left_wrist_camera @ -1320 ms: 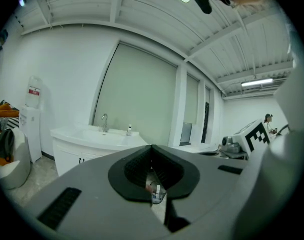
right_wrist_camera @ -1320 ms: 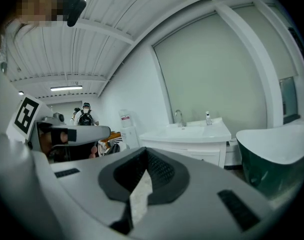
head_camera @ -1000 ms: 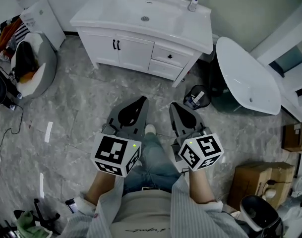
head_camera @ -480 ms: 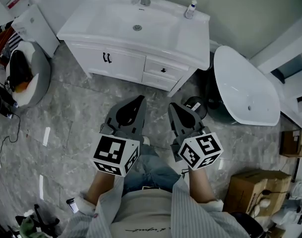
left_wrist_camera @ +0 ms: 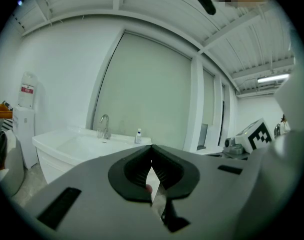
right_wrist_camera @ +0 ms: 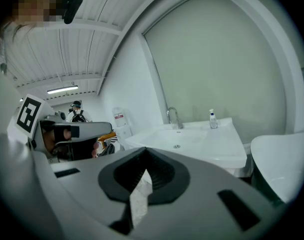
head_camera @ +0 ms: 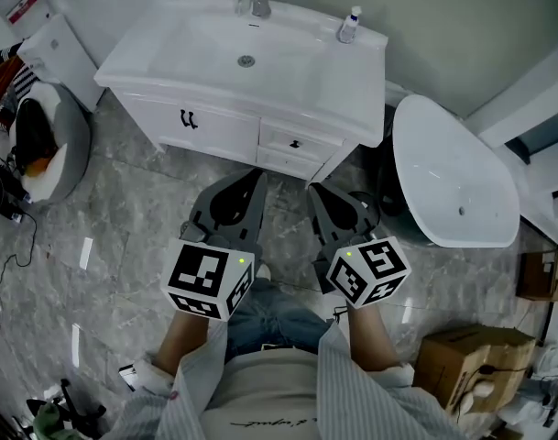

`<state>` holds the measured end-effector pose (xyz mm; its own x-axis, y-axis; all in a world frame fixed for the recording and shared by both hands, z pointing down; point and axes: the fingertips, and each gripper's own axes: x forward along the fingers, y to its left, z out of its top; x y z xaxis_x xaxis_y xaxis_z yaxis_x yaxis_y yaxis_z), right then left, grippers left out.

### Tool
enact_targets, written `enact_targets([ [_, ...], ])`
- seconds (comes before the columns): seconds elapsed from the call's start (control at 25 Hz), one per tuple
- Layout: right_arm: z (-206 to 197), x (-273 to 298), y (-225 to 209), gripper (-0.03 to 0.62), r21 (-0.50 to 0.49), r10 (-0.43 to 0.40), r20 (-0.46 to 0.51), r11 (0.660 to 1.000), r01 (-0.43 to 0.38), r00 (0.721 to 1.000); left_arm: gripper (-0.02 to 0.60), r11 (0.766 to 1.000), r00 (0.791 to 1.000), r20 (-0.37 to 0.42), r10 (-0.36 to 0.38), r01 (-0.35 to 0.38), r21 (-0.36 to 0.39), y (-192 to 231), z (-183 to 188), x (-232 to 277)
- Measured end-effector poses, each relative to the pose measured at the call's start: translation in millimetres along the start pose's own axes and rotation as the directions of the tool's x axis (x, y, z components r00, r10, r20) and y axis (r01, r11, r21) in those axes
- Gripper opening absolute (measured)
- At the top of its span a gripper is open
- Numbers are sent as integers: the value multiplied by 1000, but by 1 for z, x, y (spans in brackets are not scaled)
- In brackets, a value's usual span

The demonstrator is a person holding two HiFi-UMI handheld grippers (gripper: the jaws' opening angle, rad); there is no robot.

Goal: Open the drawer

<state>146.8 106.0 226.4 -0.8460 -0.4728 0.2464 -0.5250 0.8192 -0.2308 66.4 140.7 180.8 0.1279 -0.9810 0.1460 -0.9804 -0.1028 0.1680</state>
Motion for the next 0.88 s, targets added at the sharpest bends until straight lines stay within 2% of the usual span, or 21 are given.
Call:
enact_targets([
  [0.36, -2, 29, -18, 9, 33, -33, -6, 999, 33, 999, 15, 1000, 999, -25, -22, 23, 13, 25, 1, 33],
  [0.88, 20, 115, -56, 9, 104, -196, 3, 975, 195, 981, 15, 982, 980, -82, -182, 185, 34, 92, 18, 118],
])
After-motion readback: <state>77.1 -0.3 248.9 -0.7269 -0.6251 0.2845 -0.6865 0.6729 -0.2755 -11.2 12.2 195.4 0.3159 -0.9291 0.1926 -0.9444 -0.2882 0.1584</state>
